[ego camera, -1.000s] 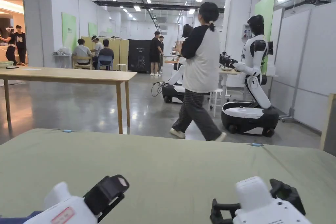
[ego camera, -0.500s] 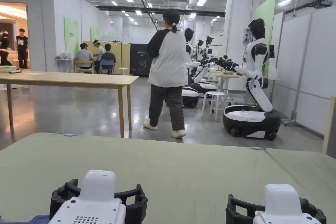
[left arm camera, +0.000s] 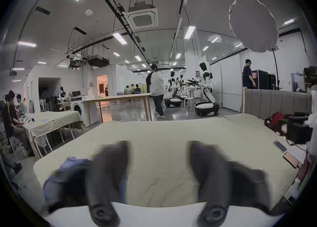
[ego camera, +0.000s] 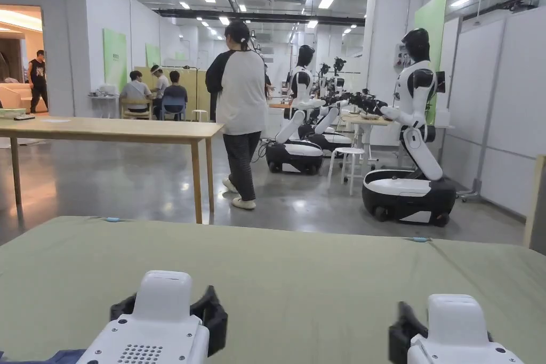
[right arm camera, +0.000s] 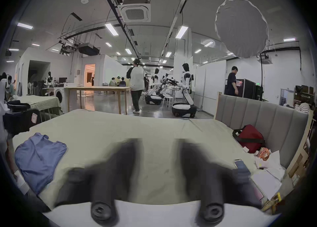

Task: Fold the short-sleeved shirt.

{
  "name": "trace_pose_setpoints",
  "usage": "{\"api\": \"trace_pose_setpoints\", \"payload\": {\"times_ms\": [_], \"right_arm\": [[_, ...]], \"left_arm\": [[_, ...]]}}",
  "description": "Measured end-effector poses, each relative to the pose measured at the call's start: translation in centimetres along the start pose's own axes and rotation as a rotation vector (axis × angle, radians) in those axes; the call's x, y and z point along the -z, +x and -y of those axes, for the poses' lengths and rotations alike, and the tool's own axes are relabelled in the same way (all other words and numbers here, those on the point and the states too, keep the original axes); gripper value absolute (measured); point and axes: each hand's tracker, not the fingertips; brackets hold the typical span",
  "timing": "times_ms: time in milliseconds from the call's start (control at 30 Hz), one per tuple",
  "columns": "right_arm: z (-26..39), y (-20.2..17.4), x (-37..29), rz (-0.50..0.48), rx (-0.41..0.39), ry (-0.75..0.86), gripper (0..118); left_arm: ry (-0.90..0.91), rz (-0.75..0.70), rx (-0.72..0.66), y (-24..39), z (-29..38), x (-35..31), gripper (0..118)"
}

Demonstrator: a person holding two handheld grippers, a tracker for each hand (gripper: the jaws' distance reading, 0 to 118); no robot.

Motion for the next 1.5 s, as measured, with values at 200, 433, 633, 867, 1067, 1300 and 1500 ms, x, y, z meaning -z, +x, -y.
{"api": "trace_pose_setpoints", "payload": {"times_ms": [200, 433, 633, 867, 1067, 1300, 1500], "right_arm": [[-0.3, 0.0, -0.1, -0.004, -0.018, -0.007, 1], [0.0, 0.7, 0.3, 0.034, 0.005, -0.049, 1], [0.8, 0.0, 1.0, 0.023, -0.013, -0.075, 1], [0.5, -8.8, 2.9, -0.223, -0.034, -0.066, 1], [-0.1, -19.5, 2.7, -0.489, -0.017, -0.045, 1], [-0.6, -24.3, 1.5, -0.622, -0.014, -0.028, 1], [0.1, -25.8, 1.3, -0.653, -0.036, -0.045, 1]], "left_arm": [[-0.017, 0.006, -0.035, -0.6, 0.1, 0.2, 2], [-0.032, 0.02, -0.032, -0.9, 0.1, 0.3, 2], [-0.068, -0.022, -0.035, -3.6, 0.8, 0.3, 2], [-0.09, -0.285, -0.06, -13.4, 1.2, -3.1, 2], [-0.108, -0.533, -0.081, -22.0, 1.5, -8.2, 2], [-0.14, -0.66, -0.086, -26.5, 2.3, -11.4, 2], [-0.166, -0.655, -0.093, -26.8, 3.3, -10.7, 2]]}}
